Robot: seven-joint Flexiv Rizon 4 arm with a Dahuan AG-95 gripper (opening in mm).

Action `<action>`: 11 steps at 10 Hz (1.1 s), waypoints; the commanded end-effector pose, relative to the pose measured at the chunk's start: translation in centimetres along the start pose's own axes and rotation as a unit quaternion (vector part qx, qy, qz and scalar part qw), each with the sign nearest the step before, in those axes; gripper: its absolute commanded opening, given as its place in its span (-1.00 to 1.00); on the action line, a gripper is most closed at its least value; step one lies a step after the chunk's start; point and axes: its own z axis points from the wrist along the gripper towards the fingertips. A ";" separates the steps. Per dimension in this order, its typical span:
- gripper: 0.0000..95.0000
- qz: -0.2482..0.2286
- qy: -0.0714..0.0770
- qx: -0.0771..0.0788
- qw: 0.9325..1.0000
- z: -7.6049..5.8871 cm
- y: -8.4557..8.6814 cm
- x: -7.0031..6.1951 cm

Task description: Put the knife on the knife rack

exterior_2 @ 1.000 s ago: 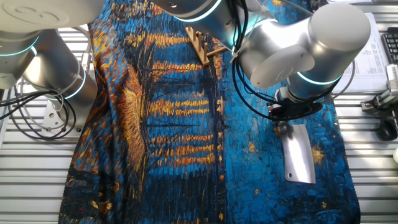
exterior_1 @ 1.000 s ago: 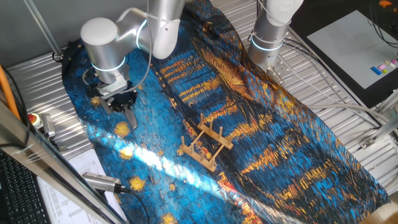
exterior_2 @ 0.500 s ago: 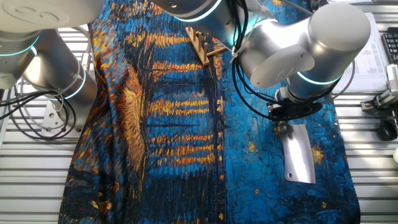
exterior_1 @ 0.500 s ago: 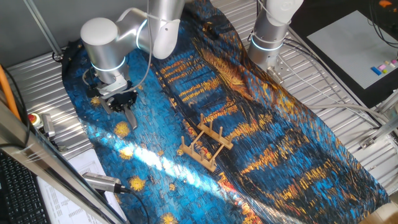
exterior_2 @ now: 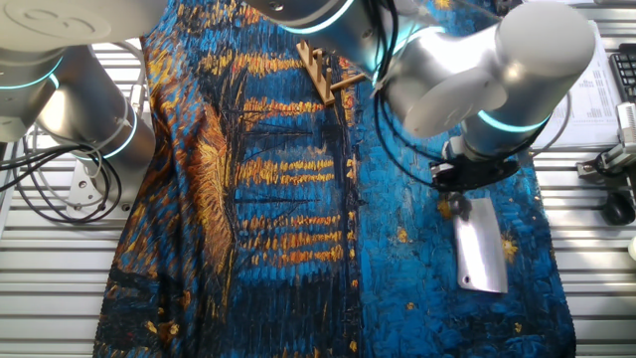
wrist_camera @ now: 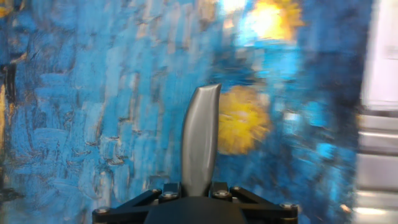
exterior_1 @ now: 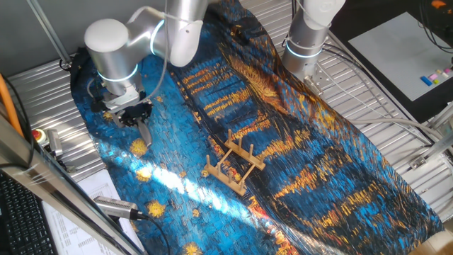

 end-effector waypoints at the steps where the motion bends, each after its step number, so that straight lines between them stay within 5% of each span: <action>1: -1.00 0.001 0.002 0.006 1.000 0.4 -0.1 0.2; 6: -1.00 0.014 0.010 0.003 1.000 -0.6 -0.2 -0.2; 11: -1.00 0.038 0.014 -0.010 0.999 -3.6 -0.4 -2.2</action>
